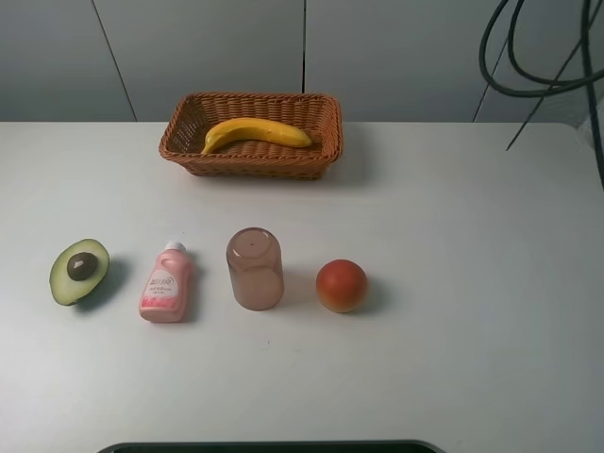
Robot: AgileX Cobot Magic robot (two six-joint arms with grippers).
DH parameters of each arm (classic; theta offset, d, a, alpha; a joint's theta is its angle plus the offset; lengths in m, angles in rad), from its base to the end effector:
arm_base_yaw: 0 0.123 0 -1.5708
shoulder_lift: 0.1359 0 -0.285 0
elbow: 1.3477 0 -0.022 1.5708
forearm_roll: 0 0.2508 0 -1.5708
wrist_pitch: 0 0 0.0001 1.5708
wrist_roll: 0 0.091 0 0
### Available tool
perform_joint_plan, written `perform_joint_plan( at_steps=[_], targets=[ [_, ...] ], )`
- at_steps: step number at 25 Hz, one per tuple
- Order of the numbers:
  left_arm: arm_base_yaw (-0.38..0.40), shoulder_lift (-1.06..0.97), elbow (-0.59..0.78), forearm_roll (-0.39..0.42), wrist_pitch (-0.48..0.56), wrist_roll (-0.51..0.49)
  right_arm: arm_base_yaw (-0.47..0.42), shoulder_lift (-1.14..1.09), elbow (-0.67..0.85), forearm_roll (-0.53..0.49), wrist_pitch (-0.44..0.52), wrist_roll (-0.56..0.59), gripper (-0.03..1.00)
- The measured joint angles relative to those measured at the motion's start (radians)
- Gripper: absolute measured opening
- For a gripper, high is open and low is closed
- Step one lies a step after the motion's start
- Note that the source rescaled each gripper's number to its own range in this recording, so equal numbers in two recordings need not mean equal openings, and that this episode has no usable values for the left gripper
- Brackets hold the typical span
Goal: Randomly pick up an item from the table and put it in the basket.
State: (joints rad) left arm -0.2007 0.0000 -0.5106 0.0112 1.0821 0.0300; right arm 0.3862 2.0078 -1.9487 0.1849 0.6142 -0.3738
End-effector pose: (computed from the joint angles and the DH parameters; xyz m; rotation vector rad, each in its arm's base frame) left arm -0.0066 0.0023 0.2785 0.2359 2.0427 -0.0925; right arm 0.4413 0.1899 0.3420 -0.7035 2.0343 0.2094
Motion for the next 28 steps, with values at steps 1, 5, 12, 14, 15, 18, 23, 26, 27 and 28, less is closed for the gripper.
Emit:
perform_joint_plan(
  at_steps=[1,5,12,14,15,18,23,26,27,28],
  targets=[
    [0.0,0.0,0.0,0.0,0.0,0.0,-0.017,-0.036,0.0,-0.04,0.027,0.036,0.99],
    [0.0,0.0,0.0,0.0,0.0,0.0,-0.072,-0.164,0.0,-0.156,0.142,0.12,0.99],
    [0.0,0.0,0.0,0.0,0.0,0.0,-0.102,-0.365,0.0,-0.41,0.347,0.26,0.99],
    [0.0,0.0,0.0,0.0,0.0,0.0,-0.105,-0.414,0.0,-0.477,0.414,0.301,0.99],
    [0.0,0.0,0.0,0.0,0.0,0.0,-0.106,-0.439,0.0,-0.508,0.444,0.313,0.99],
    [0.0,0.0,0.0,0.0,0.0,0.0,-0.106,-0.506,0.0,-0.556,0.537,0.326,0.99],
    [0.0,0.0,0.0,0.0,0.0,0.0,-0.106,-0.634,0.031,-0.554,0.6,0.328,0.99],
    [0.0,0.0,0.0,0.0,0.0,0.0,-0.106,-0.732,0.085,-0.523,0.602,0.328,0.99],
    [0.0,0.0,0.0,0.0,0.0,0.0,-0.106,-0.77,0.11,-0.51,0.604,0.328,0.99],
    [0.0,0.0,0.0,0.0,0.0,0.0,-0.106,-0.803,0.136,-0.502,0.604,0.326,0.99]
  ],
)
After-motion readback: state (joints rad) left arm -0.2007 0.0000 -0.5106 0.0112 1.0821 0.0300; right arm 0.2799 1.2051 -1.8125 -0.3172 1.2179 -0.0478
